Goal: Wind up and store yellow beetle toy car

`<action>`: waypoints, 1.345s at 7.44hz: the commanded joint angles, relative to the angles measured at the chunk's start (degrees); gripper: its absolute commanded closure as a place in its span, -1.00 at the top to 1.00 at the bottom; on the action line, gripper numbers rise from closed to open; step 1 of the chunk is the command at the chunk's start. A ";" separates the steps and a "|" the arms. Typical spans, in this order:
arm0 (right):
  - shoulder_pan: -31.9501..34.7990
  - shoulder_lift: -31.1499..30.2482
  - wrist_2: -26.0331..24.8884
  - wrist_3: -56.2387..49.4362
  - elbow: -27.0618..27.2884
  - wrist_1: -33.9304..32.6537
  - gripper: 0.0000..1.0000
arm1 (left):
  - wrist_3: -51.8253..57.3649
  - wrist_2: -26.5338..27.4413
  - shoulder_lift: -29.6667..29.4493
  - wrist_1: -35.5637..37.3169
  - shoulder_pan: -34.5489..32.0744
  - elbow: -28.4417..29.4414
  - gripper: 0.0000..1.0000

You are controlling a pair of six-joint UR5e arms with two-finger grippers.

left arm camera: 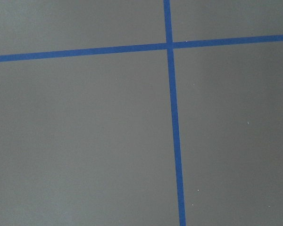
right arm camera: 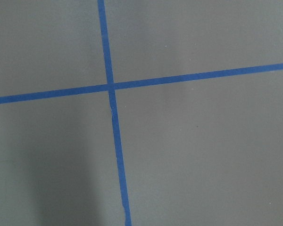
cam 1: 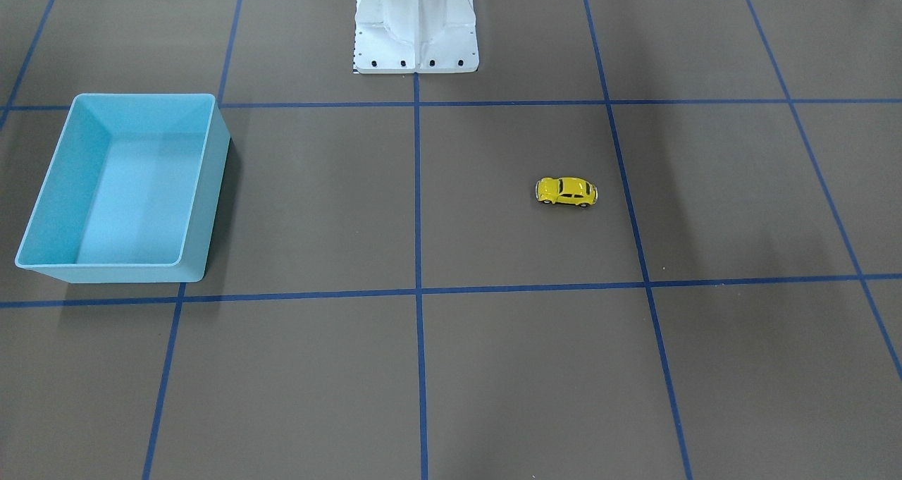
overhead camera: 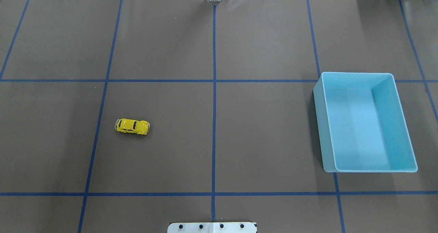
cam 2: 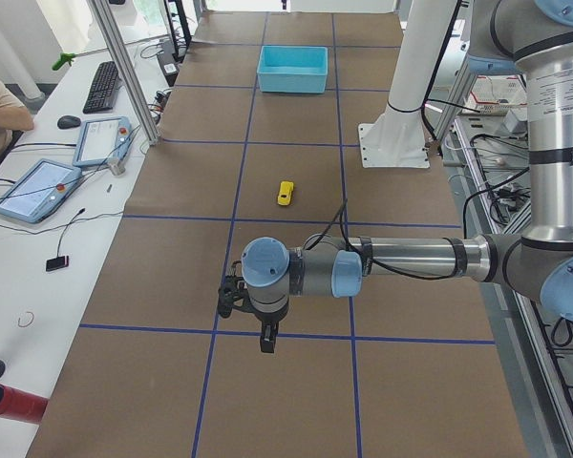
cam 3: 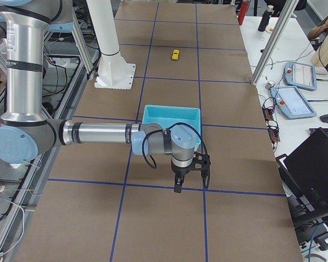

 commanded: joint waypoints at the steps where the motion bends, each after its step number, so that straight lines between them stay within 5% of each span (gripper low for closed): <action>1: 0.03 -0.02 0.11 -0.05 0.13 -0.02 0.98 | 0.00 -0.18 0.09 0.09 0.00 0.00 1.00; 7: 0.47 -0.02 0.64 -0.05 0.13 -0.37 0.98 | 0.70 -0.35 -0.79 -0.61 0.09 -0.08 1.00; 10: 0.55 -0.02 0.64 -0.05 0.13 -0.37 0.98 | 0.61 -0.10 -0.96 -0.44 8.48 -8.66 1.00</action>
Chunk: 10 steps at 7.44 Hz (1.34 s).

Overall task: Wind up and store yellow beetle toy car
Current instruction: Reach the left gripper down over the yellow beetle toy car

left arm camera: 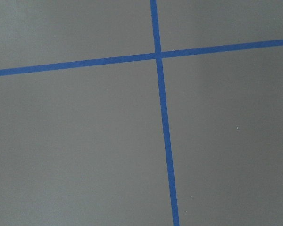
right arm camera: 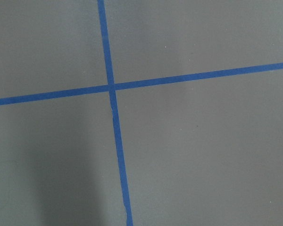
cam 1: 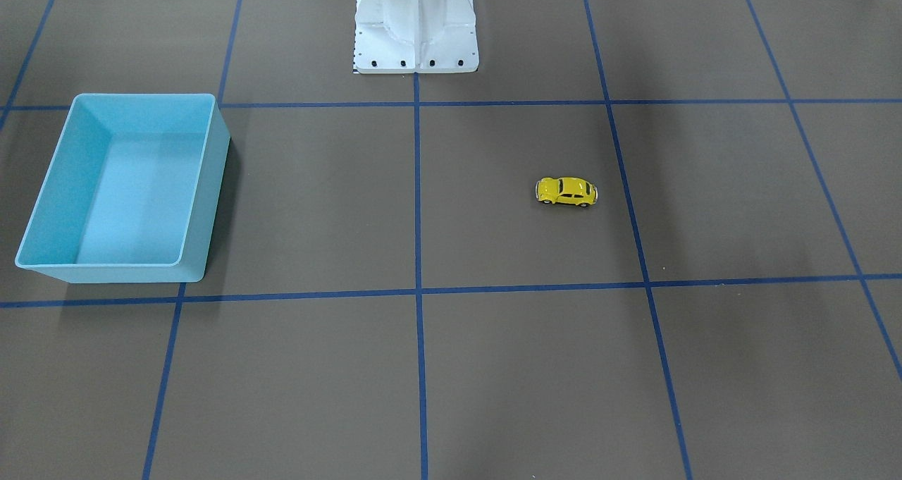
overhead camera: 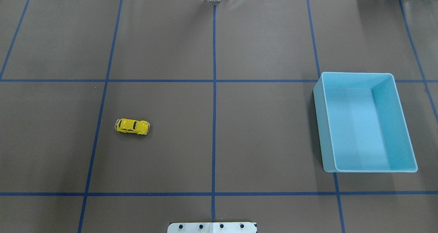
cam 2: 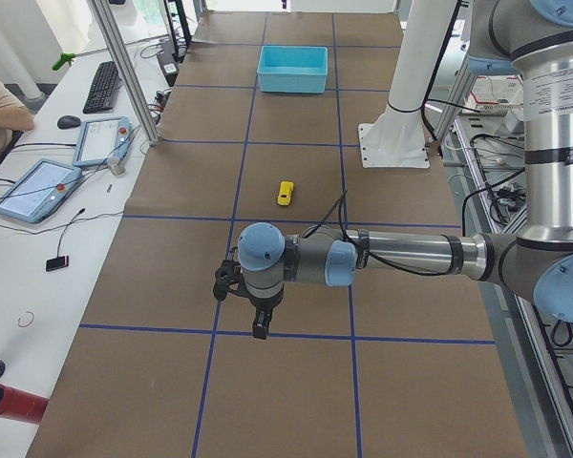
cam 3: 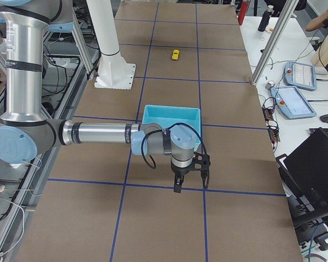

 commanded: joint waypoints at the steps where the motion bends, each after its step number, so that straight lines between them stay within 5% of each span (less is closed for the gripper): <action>1: 0.02 0.00 0.01 0.00 0.00 0.00 0.98 | -0.24 0.39 -1.80 0.15 9.13 -7.38 1.00; 5: 0.02 0.00 0.01 0.00 0.00 -0.09 0.98 | -0.51 1.70 -14.70 0.59 25.92 -10.75 1.00; 8: 0.02 0.09 0.01 0.00 0.08 -0.09 0.98 | 0.02 15.55 -20.42 0.42 43.85 -16.81 1.00; 10: 0.02 0.17 0.01 0.00 0.17 0.08 0.98 | 0.54 17.87 -22.99 0.15 45.74 -16.91 1.00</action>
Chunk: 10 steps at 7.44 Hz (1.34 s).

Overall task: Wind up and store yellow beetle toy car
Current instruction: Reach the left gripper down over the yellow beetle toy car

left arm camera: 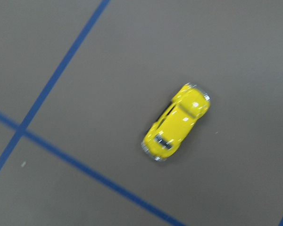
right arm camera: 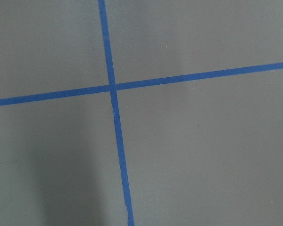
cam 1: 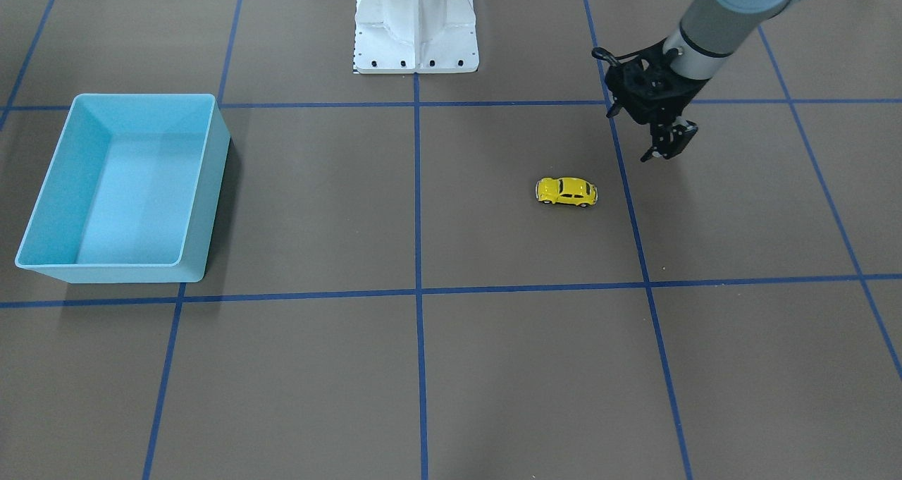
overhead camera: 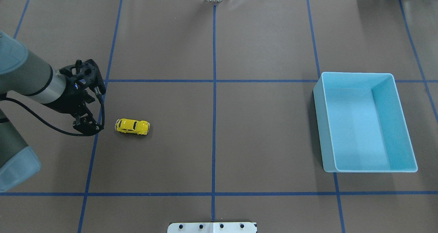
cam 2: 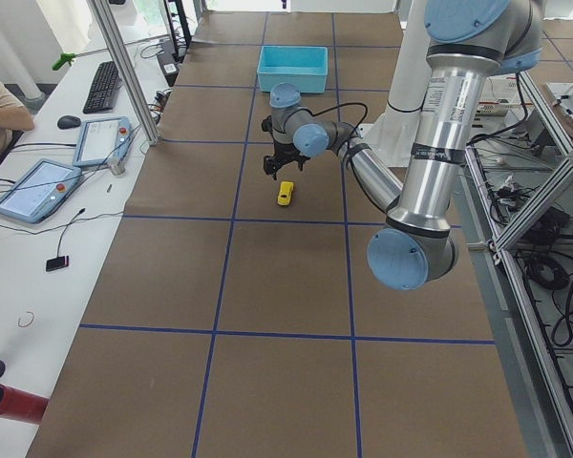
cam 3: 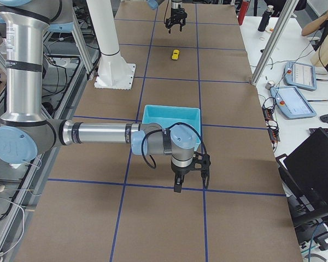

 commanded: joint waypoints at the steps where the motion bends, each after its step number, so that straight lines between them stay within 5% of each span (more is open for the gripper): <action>1: 0.00 0.16 0.09 0.00 -0.02 0.19 0.98 | 7.18 3.10 -1.51 -0.29 1.75 -0.24 1.00; 5: 0.00 0.07 0.96 0.00 -0.28 0.45 0.98 | 34.63 7.68 -1.51 0.49 2.01 0.81 1.00; 8: 0.00 -0.02 1.06 0.00 -0.11 0.45 0.98 | 31.18 5.32 -11.32 3.66 2.89 12.47 1.00; 10: 0.00 -0.02 1.06 -0.09 -0.02 0.45 0.98 | 27.81 6.00 -12.06 3.05 5.69 13.74 1.00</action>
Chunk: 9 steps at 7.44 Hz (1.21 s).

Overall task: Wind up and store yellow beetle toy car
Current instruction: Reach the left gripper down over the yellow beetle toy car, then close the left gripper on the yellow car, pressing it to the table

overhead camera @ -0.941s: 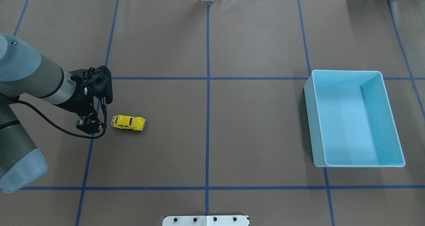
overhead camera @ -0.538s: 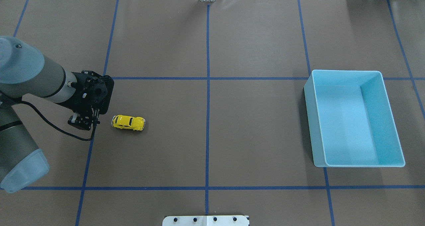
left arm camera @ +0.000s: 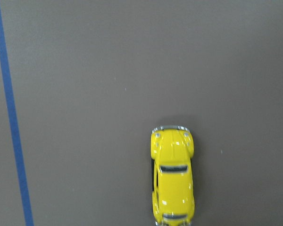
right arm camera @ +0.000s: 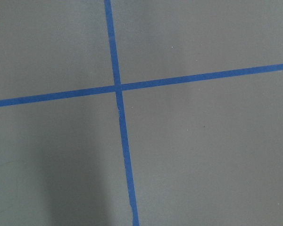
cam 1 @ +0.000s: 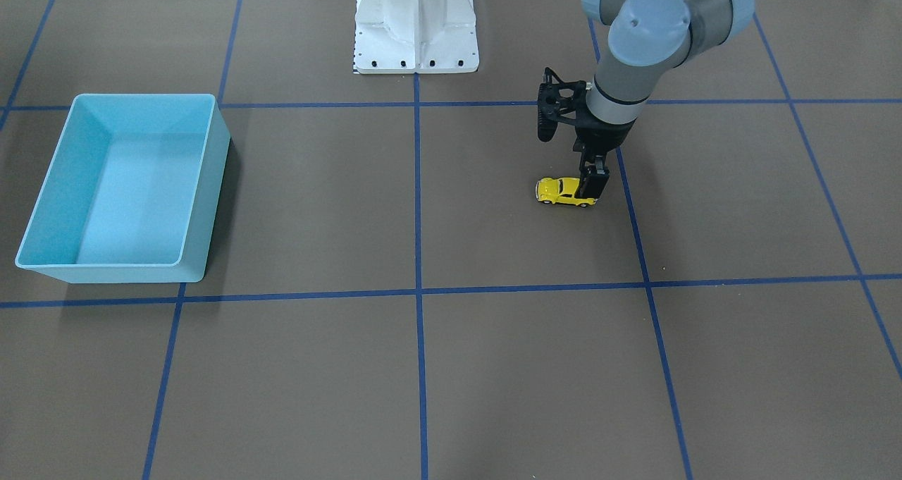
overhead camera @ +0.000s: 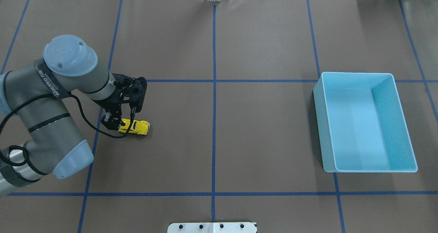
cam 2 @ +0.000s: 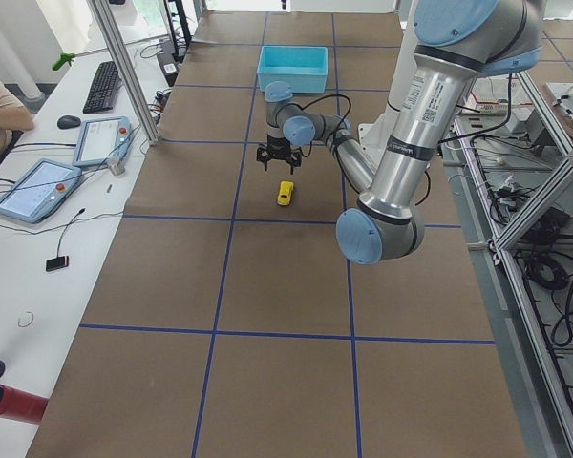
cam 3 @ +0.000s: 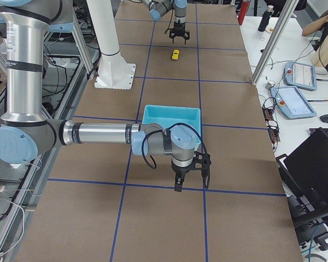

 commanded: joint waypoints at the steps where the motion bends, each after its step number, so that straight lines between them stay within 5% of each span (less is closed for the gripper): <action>1: 0.00 0.00 0.01 -0.03 -0.03 0.00 0.98 | -0.58 2.19 -0.43 -0.22 1.72 0.60 1.00; 5: 0.00 0.08 0.01 -0.03 -0.38 0.09 0.98 | 0.75 11.69 -0.26 -0.22 9.10 1.21 1.00; 9: 0.00 0.08 0.01 -0.12 -0.47 0.09 0.98 | 1.62 12.14 -0.25 -0.48 9.82 4.46 1.00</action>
